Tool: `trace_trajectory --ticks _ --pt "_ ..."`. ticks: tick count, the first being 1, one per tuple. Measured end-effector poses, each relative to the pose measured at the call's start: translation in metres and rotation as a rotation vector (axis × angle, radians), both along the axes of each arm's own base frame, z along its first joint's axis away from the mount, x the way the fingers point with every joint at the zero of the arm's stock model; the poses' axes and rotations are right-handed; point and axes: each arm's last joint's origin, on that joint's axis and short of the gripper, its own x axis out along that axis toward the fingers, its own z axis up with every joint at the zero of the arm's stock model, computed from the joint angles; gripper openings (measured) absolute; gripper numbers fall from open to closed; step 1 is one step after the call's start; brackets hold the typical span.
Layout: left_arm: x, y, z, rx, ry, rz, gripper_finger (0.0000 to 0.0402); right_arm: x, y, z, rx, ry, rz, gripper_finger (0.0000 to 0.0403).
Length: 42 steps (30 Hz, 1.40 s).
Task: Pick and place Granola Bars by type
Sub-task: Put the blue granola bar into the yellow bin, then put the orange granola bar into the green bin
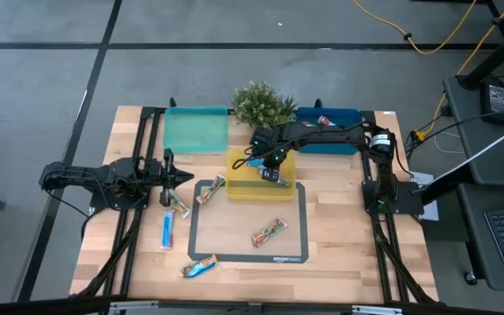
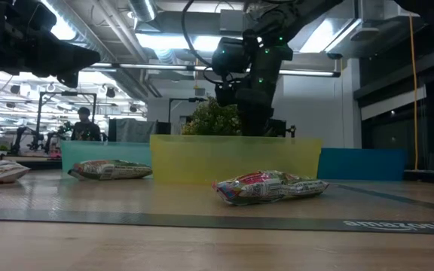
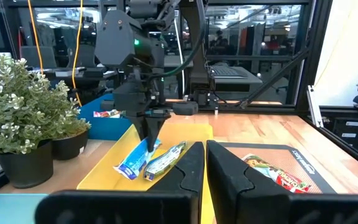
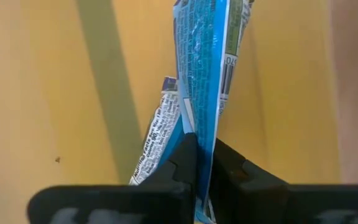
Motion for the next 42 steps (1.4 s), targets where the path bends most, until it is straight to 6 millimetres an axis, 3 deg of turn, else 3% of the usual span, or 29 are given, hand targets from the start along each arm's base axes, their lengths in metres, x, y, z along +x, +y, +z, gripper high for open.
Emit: trace_trajectory --ticks 9,19,24,31,36,42 --pt "0.0 0.0 0.0 0.0 0.0 0.0 0.0008 0.0 0.001 0.0 0.002 -0.002 0.022 0.004" --pt "0.0 0.0 0.0 0.0 0.0 0.0 0.001 -0.007 0.002 0.007 0.0 0.039 -0.007 0.0132" --pt "0.0 0.0 0.0 0.0 0.0 0.0 0.0011 -0.02 0.006 0.044 -0.085 -0.022 -0.016 0.0122" --pt "0.0 0.0 0.0 0.0 0.0 0.0 0.0008 -0.054 0.022 0.122 -0.137 -0.242 -0.009 0.0082" --pt "0.0 0.0 0.0 0.0 0.0 0.0 0.0011 -0.084 0.047 0.166 -0.157 -0.381 0.04 0.0046" --pt "0.0 0.0 0.0 0.0 0.0 0.0 0.0008 -0.112 0.08 0.198 -0.155 -0.492 0.129 0.0006"
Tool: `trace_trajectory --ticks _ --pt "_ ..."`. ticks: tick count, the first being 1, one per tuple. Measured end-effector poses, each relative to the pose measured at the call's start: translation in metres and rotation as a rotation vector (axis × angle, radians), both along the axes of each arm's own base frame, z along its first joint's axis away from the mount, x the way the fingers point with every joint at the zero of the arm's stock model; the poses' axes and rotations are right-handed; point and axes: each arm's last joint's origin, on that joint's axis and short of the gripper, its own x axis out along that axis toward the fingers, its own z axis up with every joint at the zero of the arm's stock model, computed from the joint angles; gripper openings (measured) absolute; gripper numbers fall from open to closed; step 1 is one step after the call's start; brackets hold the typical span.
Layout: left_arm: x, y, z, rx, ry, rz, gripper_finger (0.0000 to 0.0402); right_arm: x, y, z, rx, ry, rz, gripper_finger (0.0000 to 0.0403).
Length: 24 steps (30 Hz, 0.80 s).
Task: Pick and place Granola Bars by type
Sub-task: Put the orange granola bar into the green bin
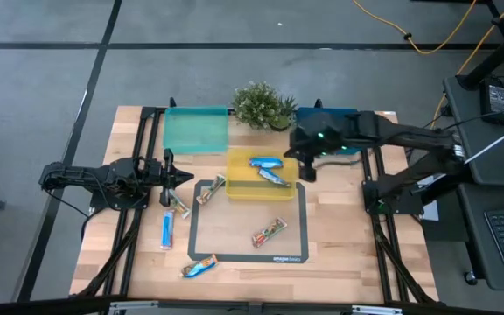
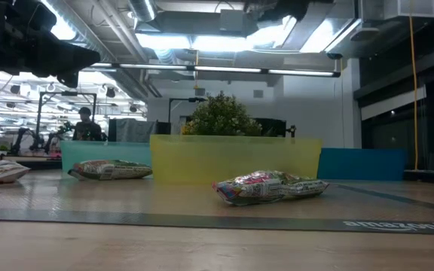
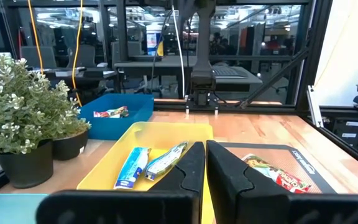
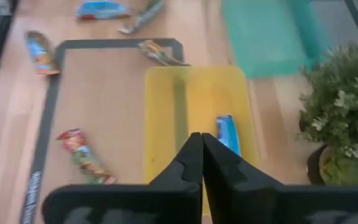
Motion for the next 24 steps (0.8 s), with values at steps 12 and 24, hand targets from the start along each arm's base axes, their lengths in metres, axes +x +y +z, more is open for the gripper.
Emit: trace_trajectory --ticks 12,24 --pt "0.0 0.0 0.0 0.0 0.0 0.0 0.0012 -0.013 0.038 0.009 -0.076 -0.016 0.013 0.0006" --pt "0.0 0.0 0.0 0.0 0.0 0.0 0.0011 0.023 0.062 -0.024 -0.155 0.083 0.138 0.0007"
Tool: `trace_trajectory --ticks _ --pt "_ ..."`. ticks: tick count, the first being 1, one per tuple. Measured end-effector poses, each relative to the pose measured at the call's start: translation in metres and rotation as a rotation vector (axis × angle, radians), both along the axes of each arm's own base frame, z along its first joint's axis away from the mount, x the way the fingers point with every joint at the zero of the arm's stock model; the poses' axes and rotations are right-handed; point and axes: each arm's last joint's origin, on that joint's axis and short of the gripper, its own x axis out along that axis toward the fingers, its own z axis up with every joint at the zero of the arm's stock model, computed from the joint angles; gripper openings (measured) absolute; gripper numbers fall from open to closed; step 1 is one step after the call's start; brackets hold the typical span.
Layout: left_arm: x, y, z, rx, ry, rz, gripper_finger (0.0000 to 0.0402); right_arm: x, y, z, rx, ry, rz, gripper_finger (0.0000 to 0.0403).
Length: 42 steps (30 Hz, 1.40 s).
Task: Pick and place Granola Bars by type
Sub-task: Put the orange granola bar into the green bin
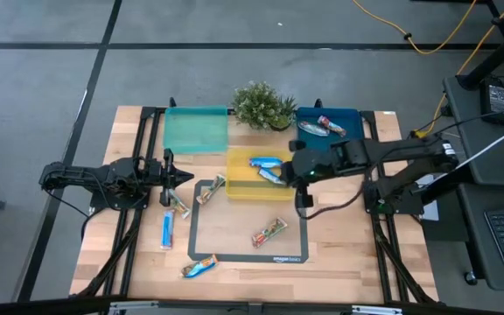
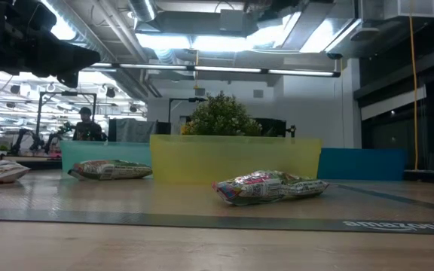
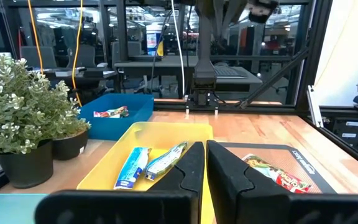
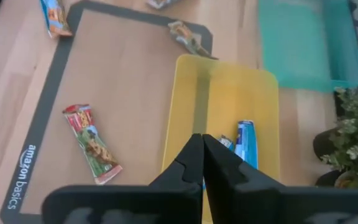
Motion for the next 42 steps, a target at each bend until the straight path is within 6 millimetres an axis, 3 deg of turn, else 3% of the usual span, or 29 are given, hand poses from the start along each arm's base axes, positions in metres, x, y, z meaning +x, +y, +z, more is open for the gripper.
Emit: trace_trajectory --ticks 5,13,18,21,26,32,37,42 --pt "0.0 0.0 0.0 0.0 0.0 0.0 0.0008 0.004 -0.001 -0.005 -0.019 0.01 -0.047 0.0013" --pt "0.0 0.0 0.0 0.0 -0.001 0.0 0.0008 -0.009 -0.006 0.01 -0.102 -0.041 -0.049 0.0016" --pt "0.0 0.0 0.0 0.0 0.0 0.0 0.0011 -0.022 -0.026 0.025 -0.135 -0.121 -0.074 0.0016" --pt "0.0 0.0 0.0 0.0 -0.001 0.0 0.0011 -0.036 -0.046 0.024 -0.121 -0.199 -0.106 0.0016" --pt "0.0 0.0 0.006 -0.003 -0.064 0.0 0.0009 -0.078 -0.067 0.002 -0.062 -0.311 -0.152 0.0016" --pt "-0.001 0.0 0.008 -0.017 -0.083 0.0 0.0008 -0.122 -0.062 -0.032 0.002 -0.546 -0.152 0.0016" --pt "-0.002 0.001 0.013 -0.045 -0.118 0.018 0.0012 -0.138 -0.055 -0.062 0.058 -0.775 -0.035 0.0016" --pt "-0.001 0.0 0.024 -0.08 -0.044 0.023 0.0017 -0.142 -0.052 -0.085 0.087 -0.774 0.01 0.0016"
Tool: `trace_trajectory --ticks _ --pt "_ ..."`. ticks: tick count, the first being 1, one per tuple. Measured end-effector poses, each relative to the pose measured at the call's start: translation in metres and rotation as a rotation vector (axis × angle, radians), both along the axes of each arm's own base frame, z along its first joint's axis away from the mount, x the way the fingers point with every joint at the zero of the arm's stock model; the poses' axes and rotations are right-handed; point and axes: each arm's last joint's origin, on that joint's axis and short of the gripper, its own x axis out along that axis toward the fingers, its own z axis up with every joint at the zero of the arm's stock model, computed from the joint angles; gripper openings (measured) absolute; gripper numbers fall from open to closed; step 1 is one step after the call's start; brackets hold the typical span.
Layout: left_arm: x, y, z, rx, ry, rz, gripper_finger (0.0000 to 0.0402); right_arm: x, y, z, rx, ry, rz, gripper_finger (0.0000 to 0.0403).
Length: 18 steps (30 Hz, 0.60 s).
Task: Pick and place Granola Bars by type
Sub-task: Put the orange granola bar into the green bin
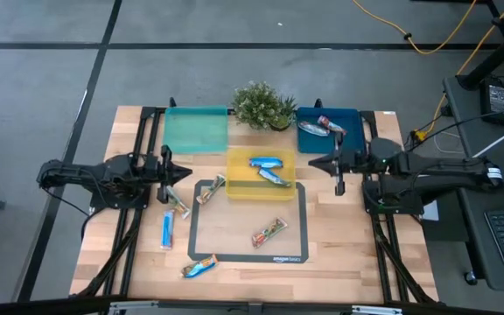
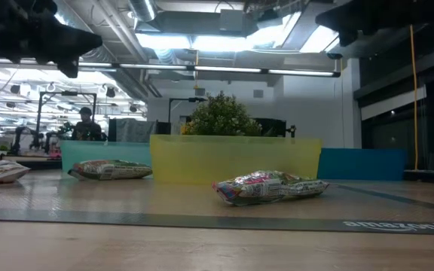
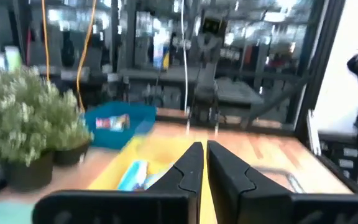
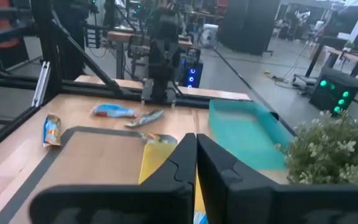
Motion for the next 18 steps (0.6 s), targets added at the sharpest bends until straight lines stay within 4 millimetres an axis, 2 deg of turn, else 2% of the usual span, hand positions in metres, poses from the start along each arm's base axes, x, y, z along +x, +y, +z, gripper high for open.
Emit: trace_trajectory --ticks 5,10,13,18 --pt "0.01 -0.007 0.032 -0.03 0.103 -0.054 0.0024 0.002 0.0 -0.008 0.003 0.029 0.001 0.0016" --pt "0.036 -0.024 0.064 -0.045 0.412 -0.109 0.0029 0.003 0.0 -0.008 0.006 0.033 0.025 0.0016" --pt "0.059 -0.04 0.076 -0.018 0.569 -0.112 0.0029 0.003 0.001 -0.009 0.01 0.034 0.06 0.0016" --pt "0.095 -0.077 0.104 0.002 0.637 -0.193 0.0029 0.003 0.002 -0.009 0.01 0.034 0.072 0.0017"
